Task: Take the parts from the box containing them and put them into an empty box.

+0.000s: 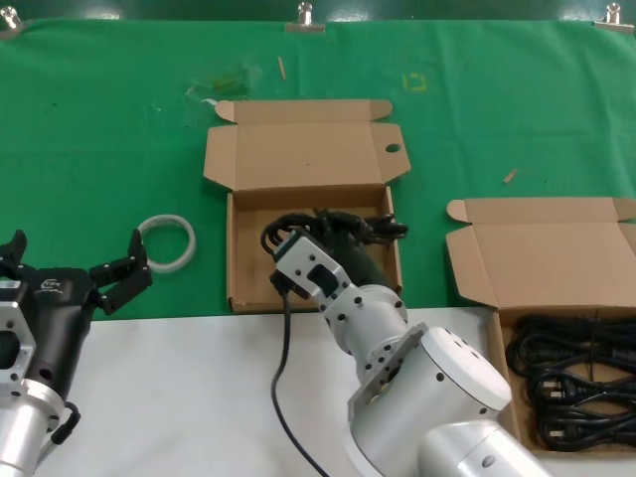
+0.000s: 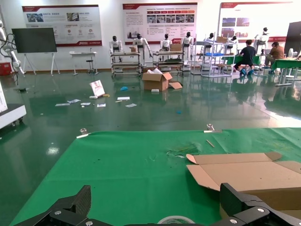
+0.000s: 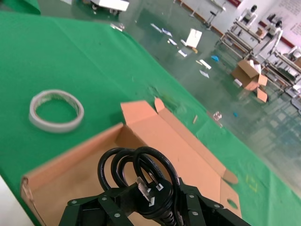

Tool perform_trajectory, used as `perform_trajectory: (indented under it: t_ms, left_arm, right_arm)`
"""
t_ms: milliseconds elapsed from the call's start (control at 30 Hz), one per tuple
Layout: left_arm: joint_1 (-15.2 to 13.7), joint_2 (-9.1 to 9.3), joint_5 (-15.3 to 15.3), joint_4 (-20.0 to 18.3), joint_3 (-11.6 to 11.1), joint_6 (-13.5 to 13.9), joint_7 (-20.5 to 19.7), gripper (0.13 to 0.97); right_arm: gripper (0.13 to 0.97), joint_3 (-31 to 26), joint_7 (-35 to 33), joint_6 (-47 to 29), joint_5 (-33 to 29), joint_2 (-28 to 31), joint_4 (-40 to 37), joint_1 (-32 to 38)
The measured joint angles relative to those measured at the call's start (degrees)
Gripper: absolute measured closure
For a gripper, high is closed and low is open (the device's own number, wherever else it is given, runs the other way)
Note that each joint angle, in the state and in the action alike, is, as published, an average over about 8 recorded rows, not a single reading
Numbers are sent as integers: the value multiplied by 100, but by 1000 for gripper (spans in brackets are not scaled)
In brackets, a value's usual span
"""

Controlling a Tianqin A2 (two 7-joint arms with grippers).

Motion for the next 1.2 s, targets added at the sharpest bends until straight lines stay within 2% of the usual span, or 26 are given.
perform_trajectory:
  t_ms: [633,900,933,1200]
  left_arm:
    - [0,0,0,0,0,0,0,132]
    - [0,0,0,0,0,0,0,132]
    - [0,0,0,0,0,0,0,132]
    - [0,0,0,0,0,0,0,132]
  right_arm:
    - [840,-29,68,18,8,408,-58,26]
    - [676,-29,68,18,8,421,-58,26]
    - [676,-29,68,18,8,421,-58,26]
    - [497,-29,68,18,8,421,-58,26]
